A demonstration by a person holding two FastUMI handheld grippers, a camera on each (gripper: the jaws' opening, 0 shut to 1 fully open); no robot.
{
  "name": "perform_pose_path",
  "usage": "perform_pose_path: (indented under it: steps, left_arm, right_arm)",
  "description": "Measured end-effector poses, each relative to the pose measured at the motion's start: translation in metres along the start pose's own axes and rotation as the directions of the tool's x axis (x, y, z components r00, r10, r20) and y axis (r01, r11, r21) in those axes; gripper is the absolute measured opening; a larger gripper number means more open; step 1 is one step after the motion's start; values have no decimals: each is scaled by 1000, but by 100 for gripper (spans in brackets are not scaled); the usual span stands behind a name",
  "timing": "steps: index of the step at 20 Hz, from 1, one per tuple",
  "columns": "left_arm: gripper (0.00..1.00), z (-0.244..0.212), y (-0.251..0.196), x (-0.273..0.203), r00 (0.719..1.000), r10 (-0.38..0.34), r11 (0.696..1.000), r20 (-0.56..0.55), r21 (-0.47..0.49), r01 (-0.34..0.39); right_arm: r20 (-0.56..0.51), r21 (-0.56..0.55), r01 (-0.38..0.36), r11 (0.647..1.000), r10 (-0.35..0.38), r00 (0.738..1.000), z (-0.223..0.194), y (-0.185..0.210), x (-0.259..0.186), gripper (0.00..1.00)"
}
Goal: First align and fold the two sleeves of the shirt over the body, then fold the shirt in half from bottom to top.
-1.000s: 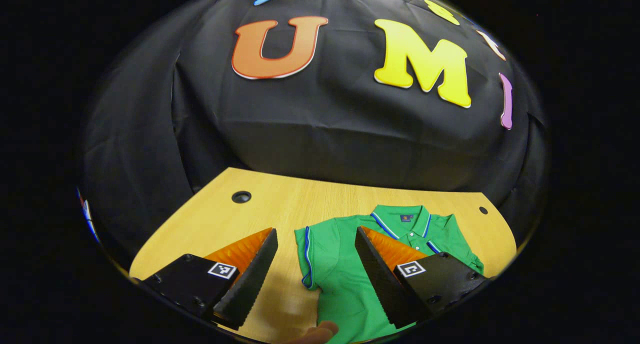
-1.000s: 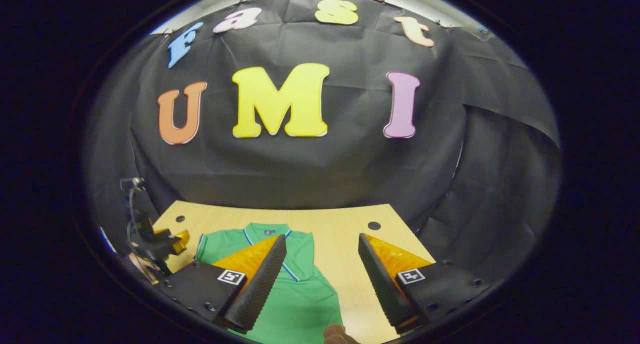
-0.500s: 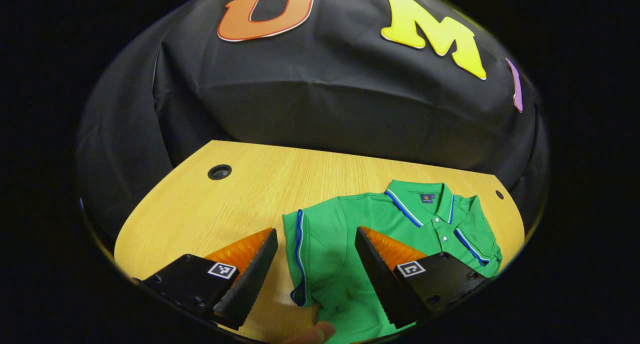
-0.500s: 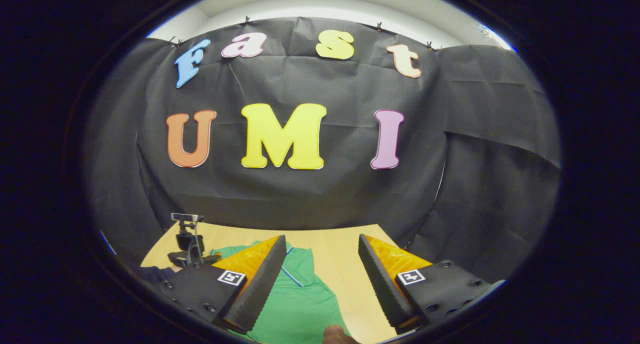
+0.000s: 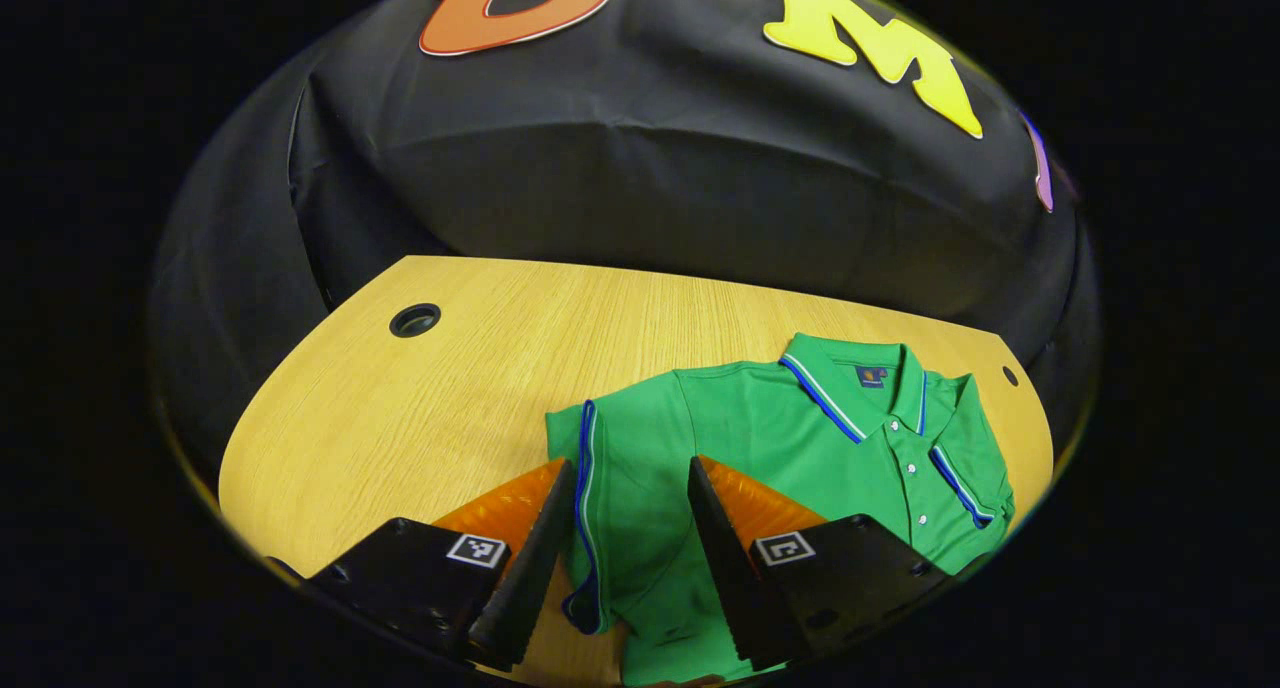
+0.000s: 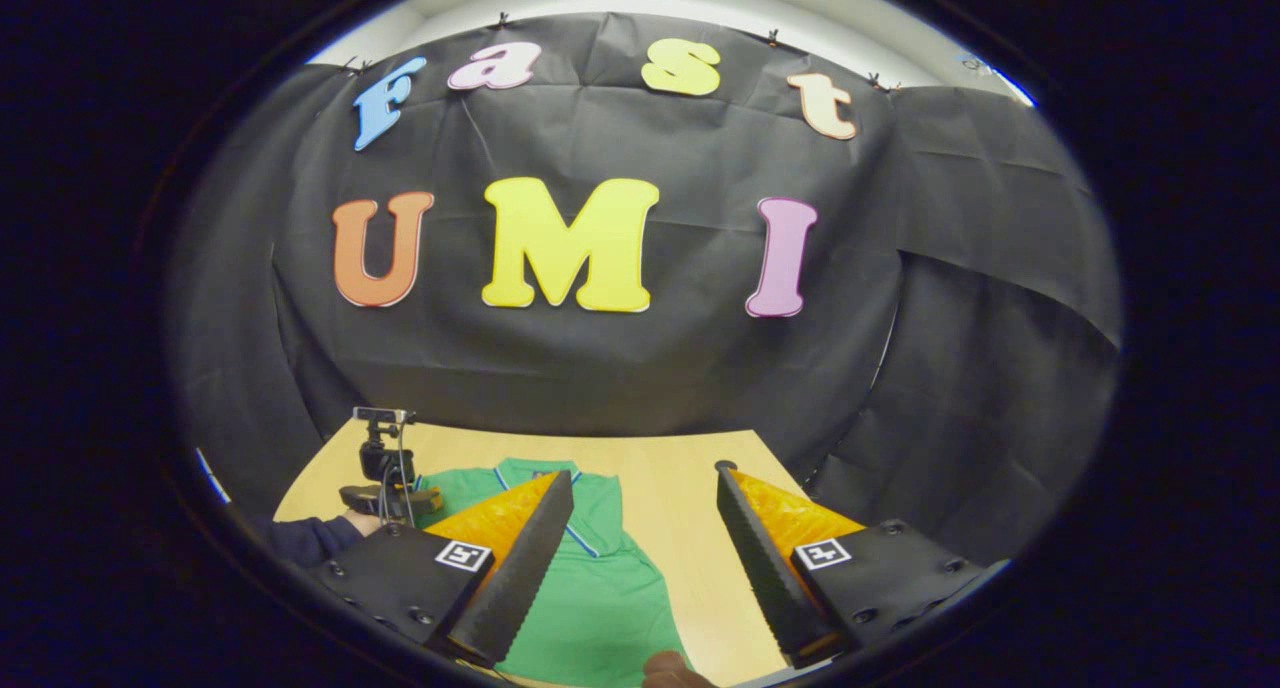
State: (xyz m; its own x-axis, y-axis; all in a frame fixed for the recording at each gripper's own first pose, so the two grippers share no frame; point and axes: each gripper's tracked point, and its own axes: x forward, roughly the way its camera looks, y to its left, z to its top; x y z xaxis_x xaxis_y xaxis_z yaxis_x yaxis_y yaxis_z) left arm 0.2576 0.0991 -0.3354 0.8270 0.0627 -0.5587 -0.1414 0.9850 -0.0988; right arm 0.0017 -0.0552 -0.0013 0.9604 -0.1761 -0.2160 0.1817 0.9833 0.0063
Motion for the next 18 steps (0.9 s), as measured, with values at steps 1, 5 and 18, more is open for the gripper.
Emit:
perform_pose_path:
  steps: [1, 5, 18]
  left_arm:
    - [75, -1, 0, 1, 1000, -1, 1000, -4, -17, 1]
    - [74, -9, 1, 6, 999, -3, 995, -54, -95, -2]
    - [29, -12, 16, 14, 991, 10, 998, -134, -52, -17]
  right_arm:
    - [-9, -5, -11, 1000, 11, 1000, -3, 4, 1, 94]
    - [-47, -4, -35, 999, 35, 998, -15, 16, 9, 92]
    - [-52, -7, -90, 996, 89, 995, -29, 18, 11, 92]
